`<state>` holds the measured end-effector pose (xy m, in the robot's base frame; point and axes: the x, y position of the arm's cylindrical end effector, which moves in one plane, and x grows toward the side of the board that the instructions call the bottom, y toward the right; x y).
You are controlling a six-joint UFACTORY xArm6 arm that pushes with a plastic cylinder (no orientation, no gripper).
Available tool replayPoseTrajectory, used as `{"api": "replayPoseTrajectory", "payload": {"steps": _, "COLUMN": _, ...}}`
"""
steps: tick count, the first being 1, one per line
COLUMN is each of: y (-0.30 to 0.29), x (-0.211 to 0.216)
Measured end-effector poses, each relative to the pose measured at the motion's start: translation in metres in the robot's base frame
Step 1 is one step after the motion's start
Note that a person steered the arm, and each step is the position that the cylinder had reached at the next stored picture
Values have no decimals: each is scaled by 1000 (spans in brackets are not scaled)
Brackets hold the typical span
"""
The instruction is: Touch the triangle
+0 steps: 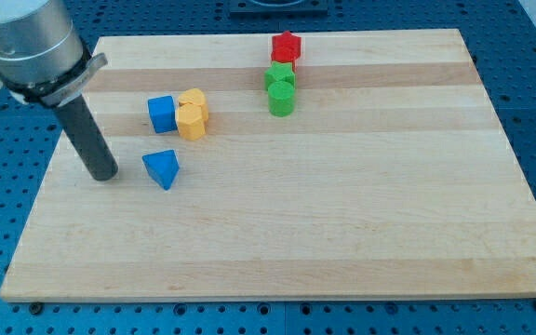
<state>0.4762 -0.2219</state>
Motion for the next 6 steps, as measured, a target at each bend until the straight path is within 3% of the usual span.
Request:
{"api": "replayPoseTrajectory", "payload": {"steps": 2, "y": 18, "x": 32}}
{"api": "replayPoseTrajectory", "payload": {"steps": 3, "y": 46, "x": 32}}
{"api": "replayPoseTrajectory", "payload": {"steps": 6, "y": 55, "x": 12}}
